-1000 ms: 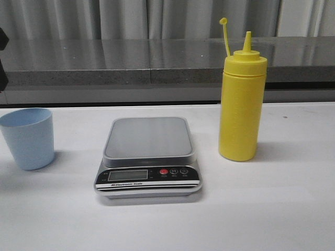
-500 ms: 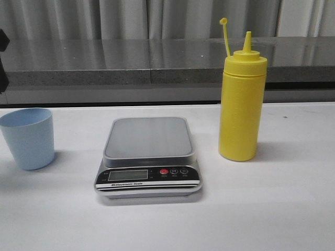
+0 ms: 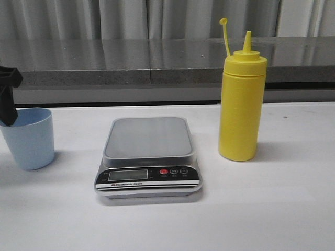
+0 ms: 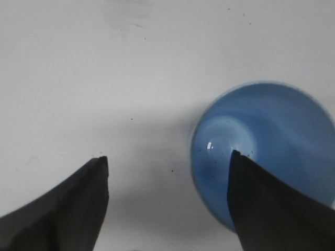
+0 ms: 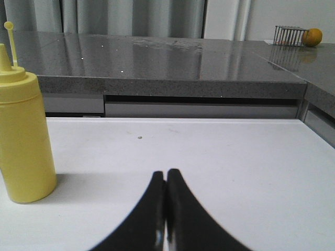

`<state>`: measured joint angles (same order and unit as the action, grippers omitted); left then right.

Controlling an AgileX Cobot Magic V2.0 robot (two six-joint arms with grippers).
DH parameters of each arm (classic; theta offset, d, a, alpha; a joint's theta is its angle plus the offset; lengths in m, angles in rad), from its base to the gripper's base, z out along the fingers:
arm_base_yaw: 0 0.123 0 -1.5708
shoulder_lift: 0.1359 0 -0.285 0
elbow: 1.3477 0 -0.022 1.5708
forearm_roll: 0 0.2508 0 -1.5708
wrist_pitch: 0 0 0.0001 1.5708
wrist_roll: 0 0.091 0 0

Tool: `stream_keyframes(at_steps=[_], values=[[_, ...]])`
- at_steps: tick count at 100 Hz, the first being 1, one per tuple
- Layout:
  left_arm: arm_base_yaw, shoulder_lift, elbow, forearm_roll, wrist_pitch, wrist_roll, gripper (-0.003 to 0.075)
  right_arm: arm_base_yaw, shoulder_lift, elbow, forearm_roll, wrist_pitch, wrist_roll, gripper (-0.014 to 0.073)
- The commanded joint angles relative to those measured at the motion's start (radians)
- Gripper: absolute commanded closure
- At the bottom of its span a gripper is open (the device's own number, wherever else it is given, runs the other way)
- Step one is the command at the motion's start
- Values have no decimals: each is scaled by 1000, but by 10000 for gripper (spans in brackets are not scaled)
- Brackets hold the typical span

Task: Pour seasoning into cup on scale with both arms
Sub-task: 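Grasp the light blue cup with the left gripper and lift it, then carry the blue cup onto the scale platform and lower it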

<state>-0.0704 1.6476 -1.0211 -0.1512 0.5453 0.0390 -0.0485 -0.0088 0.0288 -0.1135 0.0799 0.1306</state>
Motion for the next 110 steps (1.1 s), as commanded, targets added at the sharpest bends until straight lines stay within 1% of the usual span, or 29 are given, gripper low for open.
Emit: stream_keyframes(at_steps=[1, 26, 35, 40, 47, 52, 54, 59, 61, 72, 85, 100, 110], values=[[-2, -12, -32, -16, -49, 1, 256, -6, -18, -1, -11, -80, -1, 713], [-50, 49, -81, -16, -45, 1, 263, -6, -18, -1, -11, -80, -1, 713], [-58, 69, -95, -16, -39, 1, 309, -6, -18, -1, -11, -80, -1, 713], [-60, 77, -97, -16, -39, 1, 358, -6, -18, -1, -11, -80, -1, 713], [-60, 81, -97, -16, -39, 1, 463, -6, -18, -1, -11, -80, -1, 713], [-60, 83, -97, -16, -39, 1, 572, -6, -18, -1, -11, -80, -1, 713], [-60, 83, -97, -16, -39, 1, 601, -6, -18, -1, -11, -80, -1, 713], [-60, 83, -97, -16, -39, 1, 720, -6, -18, -1, -11, -80, -1, 713], [-60, 83, -97, -16, -39, 1, 741, -6, -18, -1, -11, -80, -1, 713], [-60, 83, -100, -16, -34, 1, 738, -6, -18, -1, -11, -80, -1, 713], [-62, 81, -142, -28, 26, 1, 738, -6, -18, -1, -11, -80, -1, 713], [-80, 62, -241, -58, 108, 1, 738, -6, -18, -1, -11, -80, -1, 713], [-112, 60, -330, -58, 199, 20, 738, -6, -18, -1, -11, -80, -1, 713]])
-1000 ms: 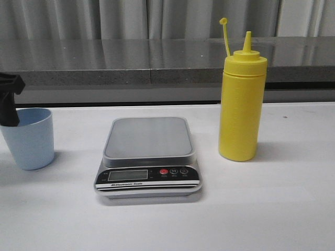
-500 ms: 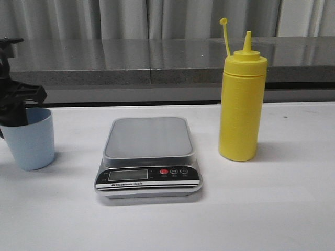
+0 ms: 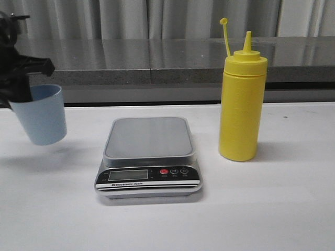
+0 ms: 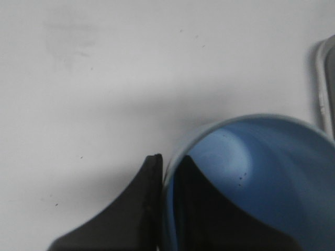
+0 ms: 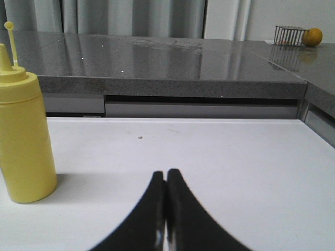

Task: Pour seasoning into cup on scale with both arms
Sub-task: 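Carry the blue cup onto the scale platform and lower it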

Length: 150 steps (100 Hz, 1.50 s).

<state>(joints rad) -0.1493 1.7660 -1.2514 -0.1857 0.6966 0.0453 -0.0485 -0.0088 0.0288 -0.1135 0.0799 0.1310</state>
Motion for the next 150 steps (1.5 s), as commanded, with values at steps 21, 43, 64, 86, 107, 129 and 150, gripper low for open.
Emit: stream_keyframes(at_steps=[21, 43, 64, 86, 107, 129, 150], values=[[-132, -56, -246, -21, 95, 21, 738, -6, -18, -1, -11, -80, -1, 713], [-222, -54, -287, -20, 68, 21, 738, -6, -18, -1, -11, -80, -1, 713], [-274, 13, -298, -17, 68, 21, 738, -6, -18, -1, -11, -80, -1, 713], [-312, 98, -336, -17, 96, 21, 738, -6, -18, -1, -11, -80, -1, 713], [-332, 132, -341, -15, 83, 21, 738, -6, -18, -1, -11, -80, -1, 713], [-339, 144, -341, -15, 69, 21, 738, -6, -18, -1, -11, -80, -1, 713], [-339, 147, -341, -15, 69, 21, 738, -6, -18, -1, -11, -80, -1, 713]])
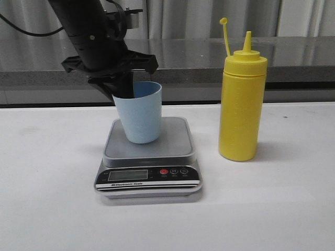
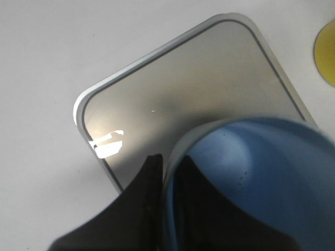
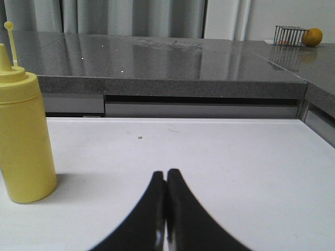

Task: Pour seasoning into cup on scale with both arms
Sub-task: 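Carry the blue cup onto the scale platform and lower it, then open the left gripper and raise it away from the cup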

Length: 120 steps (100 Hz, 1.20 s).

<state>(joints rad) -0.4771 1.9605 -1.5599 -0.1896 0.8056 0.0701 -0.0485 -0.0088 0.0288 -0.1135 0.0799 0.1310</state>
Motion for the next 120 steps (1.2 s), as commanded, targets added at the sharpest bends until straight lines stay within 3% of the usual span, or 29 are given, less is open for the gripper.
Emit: stream_keyframes(at_steps=[1, 46, 58, 77, 84, 120], values=[[-11, -47, -32, -11, -40, -4, 738, -6, -18, -1, -11, -80, -1, 713], [-11, -47, -32, -11, -40, -4, 716, -6, -18, -1, -11, -80, -1, 713], [-11, -47, -32, -11, -42, -2, 589, -6, -18, -1, -11, -80, -1, 713], [-11, -47, -32, -11, -51, -1, 244, -6, -18, -1, -11, -80, -1, 713], [-11, -47, -32, -11, -51, -1, 168, -6, -18, -1, -11, -80, -1, 713], [-11, -115, -32, -11, -24, -1, 148, -6, -18, -1, -11, -80, -1, 713]])
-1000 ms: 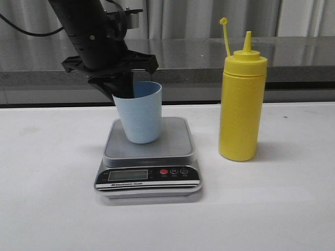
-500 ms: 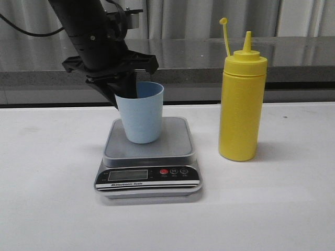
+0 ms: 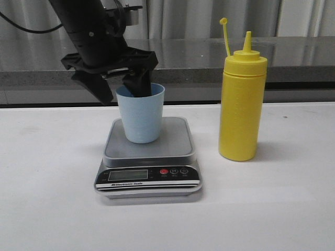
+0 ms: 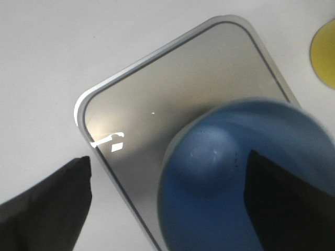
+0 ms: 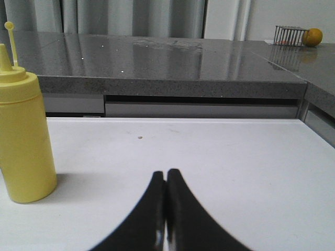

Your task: Pour seasoning into cup on scale with both arms

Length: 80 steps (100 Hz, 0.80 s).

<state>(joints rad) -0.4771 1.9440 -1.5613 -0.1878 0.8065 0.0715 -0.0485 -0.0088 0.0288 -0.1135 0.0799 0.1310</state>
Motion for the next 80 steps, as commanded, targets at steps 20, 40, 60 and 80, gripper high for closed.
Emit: stream_keyframes(at_steps=[20, 40, 60, 80], values=[[-11, -178, -28, -13, -25, -3, 148, -6, -18, -1, -11, -80, -1, 713], [-5, -277, 36, -3, -99, 2, 148, -6, -18, -1, -11, -80, -1, 713], [50, -418, 204, 1, -205, 2, 148, -6, -18, -1, -11, -80, -1, 713], [172, -607, 406, 4, -308, 2, 152, -6, -18, -1, -11, -80, -1, 713]])
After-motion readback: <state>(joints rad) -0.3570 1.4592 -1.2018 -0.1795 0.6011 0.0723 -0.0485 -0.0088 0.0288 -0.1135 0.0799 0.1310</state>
